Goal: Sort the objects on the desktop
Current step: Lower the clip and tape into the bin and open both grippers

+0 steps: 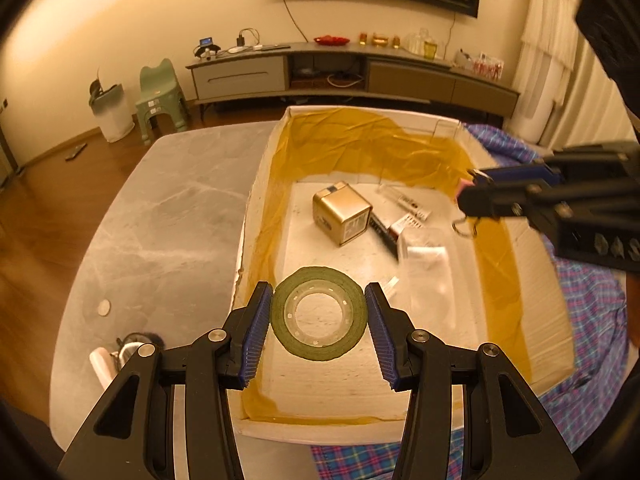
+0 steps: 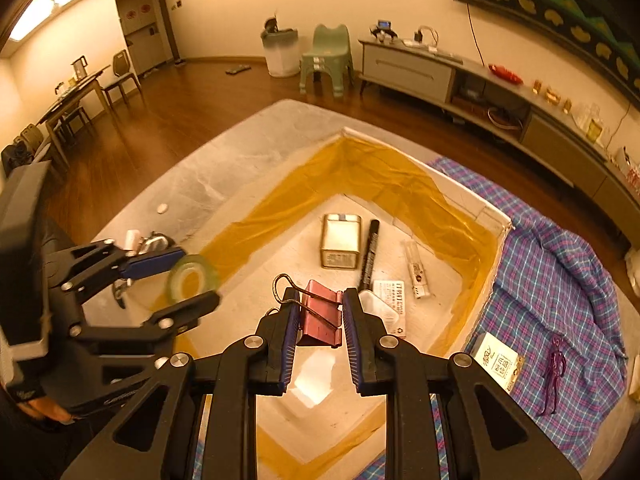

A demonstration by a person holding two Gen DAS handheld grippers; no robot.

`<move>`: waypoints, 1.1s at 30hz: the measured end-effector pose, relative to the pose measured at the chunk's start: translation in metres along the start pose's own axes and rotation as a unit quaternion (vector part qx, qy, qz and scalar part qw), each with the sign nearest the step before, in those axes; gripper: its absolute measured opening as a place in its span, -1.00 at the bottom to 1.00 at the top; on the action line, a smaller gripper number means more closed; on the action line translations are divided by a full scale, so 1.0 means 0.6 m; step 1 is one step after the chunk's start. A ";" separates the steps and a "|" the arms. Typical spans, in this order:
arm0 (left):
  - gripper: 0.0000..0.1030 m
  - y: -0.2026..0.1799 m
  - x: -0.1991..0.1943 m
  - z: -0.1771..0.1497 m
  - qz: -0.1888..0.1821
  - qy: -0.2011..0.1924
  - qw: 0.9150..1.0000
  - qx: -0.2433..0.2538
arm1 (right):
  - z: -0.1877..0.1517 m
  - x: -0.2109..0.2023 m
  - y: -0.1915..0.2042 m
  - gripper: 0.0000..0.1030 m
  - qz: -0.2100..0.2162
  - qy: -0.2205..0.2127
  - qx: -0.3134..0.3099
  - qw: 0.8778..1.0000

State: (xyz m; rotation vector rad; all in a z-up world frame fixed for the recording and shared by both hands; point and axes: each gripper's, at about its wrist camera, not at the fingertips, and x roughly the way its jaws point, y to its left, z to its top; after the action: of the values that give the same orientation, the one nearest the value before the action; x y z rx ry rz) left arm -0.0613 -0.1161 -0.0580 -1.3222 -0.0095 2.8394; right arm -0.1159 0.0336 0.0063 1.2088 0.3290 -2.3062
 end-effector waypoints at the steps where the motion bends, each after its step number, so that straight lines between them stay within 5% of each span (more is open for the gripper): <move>1: -0.04 0.000 0.002 0.000 0.002 0.002 1.000 0.003 | 0.005 0.009 -0.007 -0.55 -0.003 0.007 0.002 1.000; 33: -0.02 -0.014 0.055 0.009 0.010 0.056 0.998 0.029 | 0.095 0.214 -0.102 -0.54 -0.060 0.147 -0.002 0.987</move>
State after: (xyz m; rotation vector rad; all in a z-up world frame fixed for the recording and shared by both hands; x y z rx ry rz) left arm -0.0866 -0.1075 -0.0794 -1.4735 0.0873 2.7541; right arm -0.2493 0.0183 -0.0673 1.5695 0.5232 -2.2214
